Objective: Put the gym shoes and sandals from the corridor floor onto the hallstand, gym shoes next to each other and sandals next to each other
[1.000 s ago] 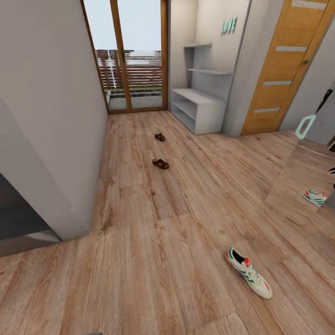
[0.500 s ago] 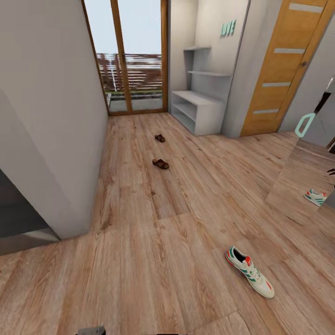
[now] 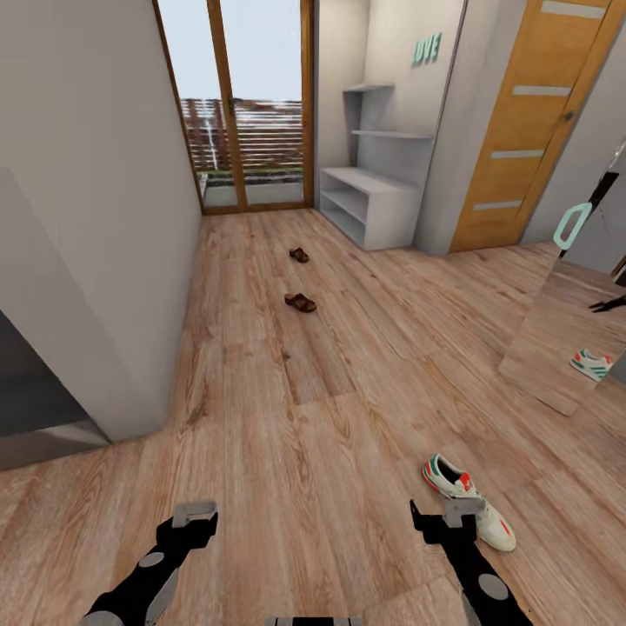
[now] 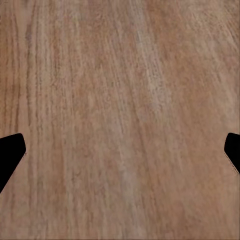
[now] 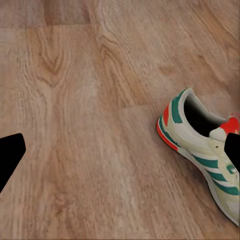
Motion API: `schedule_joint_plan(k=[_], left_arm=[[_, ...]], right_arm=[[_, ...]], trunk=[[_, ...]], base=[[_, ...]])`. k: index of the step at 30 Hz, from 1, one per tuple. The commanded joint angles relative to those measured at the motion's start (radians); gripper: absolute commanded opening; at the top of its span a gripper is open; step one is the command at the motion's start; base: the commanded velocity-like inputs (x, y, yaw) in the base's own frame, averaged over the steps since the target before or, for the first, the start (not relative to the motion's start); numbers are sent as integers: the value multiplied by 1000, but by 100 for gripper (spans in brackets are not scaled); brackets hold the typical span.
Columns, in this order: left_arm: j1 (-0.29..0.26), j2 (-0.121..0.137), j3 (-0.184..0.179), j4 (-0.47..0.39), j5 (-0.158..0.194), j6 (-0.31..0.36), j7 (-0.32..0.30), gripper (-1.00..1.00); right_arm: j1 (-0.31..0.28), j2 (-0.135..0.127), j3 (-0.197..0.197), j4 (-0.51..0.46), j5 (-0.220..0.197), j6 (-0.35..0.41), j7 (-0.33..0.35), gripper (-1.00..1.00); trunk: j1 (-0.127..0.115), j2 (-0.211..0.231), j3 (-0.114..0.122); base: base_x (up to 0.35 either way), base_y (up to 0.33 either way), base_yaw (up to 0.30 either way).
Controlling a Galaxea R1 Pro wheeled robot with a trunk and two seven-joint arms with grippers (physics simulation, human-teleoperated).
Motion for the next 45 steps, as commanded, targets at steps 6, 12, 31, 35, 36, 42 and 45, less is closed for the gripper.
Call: schedule_joint_plan(k=[6,12,31,35,36,42,45], left_arm=[[-7,4,1,0,-1,-2,0,100],[-7,0,0,11,-3,-51,-1,100],[-9,-3,1,21,-11,-124,-1,100],[-9,-4,2,21,-11,-125,-1,100],[-9,-4,2,21,-11,-125,-1,100],[-9,-3,2,21,-11,-125,-1,100],[-9,-2,2,21,-10,-125,-1,100]], right_arm=[[-55,-2,-4,-1,2,105,2,100],[-65,-2,-5,26,2,129,3,100],[-69,-1,4,51,5,138,5,100],[-69,-1,5,52,5,138,5,100],[-69,-1,5,52,5,138,5,100],[-69,0,6,52,5,137,5,100],[-69,0,6,53,4,137,6,100]], trunk=[[0,0,-1],[0,0,-1],[0,0,-1],[0,0,-1],[0,0,-1],[0,0,-1],[0,0,-1]], base=[[0,0,0],[0,0,0],[246,0,0],[334,0,0],[334,0,0],[334,0,0],[334,0,0]])
